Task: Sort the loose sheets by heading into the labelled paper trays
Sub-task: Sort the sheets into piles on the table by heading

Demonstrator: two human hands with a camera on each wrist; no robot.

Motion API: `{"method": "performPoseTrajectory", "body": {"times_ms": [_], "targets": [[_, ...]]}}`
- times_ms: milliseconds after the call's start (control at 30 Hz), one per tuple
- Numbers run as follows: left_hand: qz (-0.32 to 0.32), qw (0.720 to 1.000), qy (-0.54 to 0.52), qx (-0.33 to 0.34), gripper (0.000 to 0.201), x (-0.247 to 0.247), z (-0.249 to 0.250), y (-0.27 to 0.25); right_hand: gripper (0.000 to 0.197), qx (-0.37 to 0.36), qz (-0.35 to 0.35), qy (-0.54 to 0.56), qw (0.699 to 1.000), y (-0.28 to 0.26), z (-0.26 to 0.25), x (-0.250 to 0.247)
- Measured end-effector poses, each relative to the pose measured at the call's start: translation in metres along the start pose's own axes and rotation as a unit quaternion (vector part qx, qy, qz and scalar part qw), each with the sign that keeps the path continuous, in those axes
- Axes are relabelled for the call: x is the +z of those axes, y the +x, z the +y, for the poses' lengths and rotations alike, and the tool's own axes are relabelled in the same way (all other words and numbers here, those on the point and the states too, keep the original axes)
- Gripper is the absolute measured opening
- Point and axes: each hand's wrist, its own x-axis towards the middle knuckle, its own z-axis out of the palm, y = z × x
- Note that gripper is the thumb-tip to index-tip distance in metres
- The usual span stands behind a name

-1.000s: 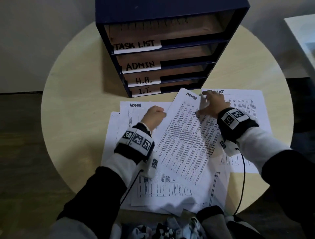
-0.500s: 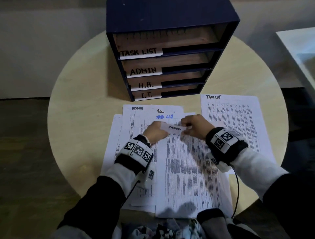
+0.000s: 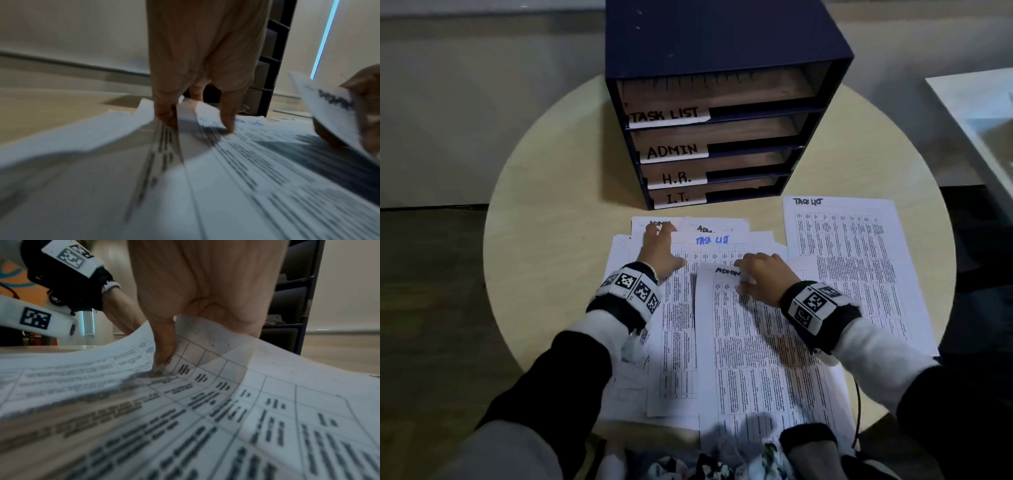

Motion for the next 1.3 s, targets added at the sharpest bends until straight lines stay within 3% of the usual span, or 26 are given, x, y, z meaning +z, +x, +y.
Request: {"method": "performPoseTrajectory", "body": {"times_ms": [33,133,233,367,433,500,567,833,933,1100,1200,1300], "targets": [[0.005,1.000,-0.027,0.014,0.042,0.002,0.000,-0.002,0.012,-0.010,0.005,0.000,1.000,0.000,-0.001,0.000],[-0.025,0.995,-0.081,0.050,0.019,0.007,0.003,-0.015,0.028,-0.022,0.042,-0.007,0.999,-0.002,-0.003,-0.004],[-0.070,0.986,-0.126,0.078,0.020,0.008,0.009,-0.023,0.025,-0.039,0.060,-0.011,0.997,-0.001,-0.005,-0.011],[-0.026,0.977,-0.204,0.053,0.022,0.004,0.016,-0.018,0.024,-0.047,0.022,-0.014,0.999,0.003,-0.004,-0.006],[-0.005,0.971,-0.239,0.008,0.034,0.003,0.016,-0.011,0.025,-0.061,0.041,-0.009,0.997,0.003,-0.005,0.001],[0.006,0.980,-0.191,-0.046,0.068,0.004,0.015,-0.003,0.021,-0.071,0.057,-0.020,0.996,0.003,-0.005,0.008],[0.005,0.978,-0.196,-0.072,0.082,0.004,0.016,0.000,0.021,-0.068,0.067,-0.031,0.995,0.003,-0.004,0.014],[0.003,0.977,-0.191,-0.091,0.031,0.005,0.004,0.001,0.027,-0.044,0.078,-0.035,0.995,0.002,-0.005,0.017],[0.012,0.968,-0.230,-0.096,0.040,0.006,-0.002,0.004,0.024,-0.042,0.077,-0.028,0.996,0.003,-0.006,0.015],[-0.057,0.955,-0.279,-0.087,0.054,0.005,0.009,0.002,0.021,-0.035,0.067,-0.015,0.997,0.003,-0.007,0.012],[-0.073,0.969,-0.234,-0.037,0.036,0.004,0.017,-0.006,0.022,-0.038,0.067,-0.014,0.997,0.002,-0.008,0.011],[-0.018,0.990,-0.138,0.012,0.024,-0.003,0.034,-0.019,0.022,-0.039,0.072,-0.014,0.997,0.001,-0.007,0.011]]}}
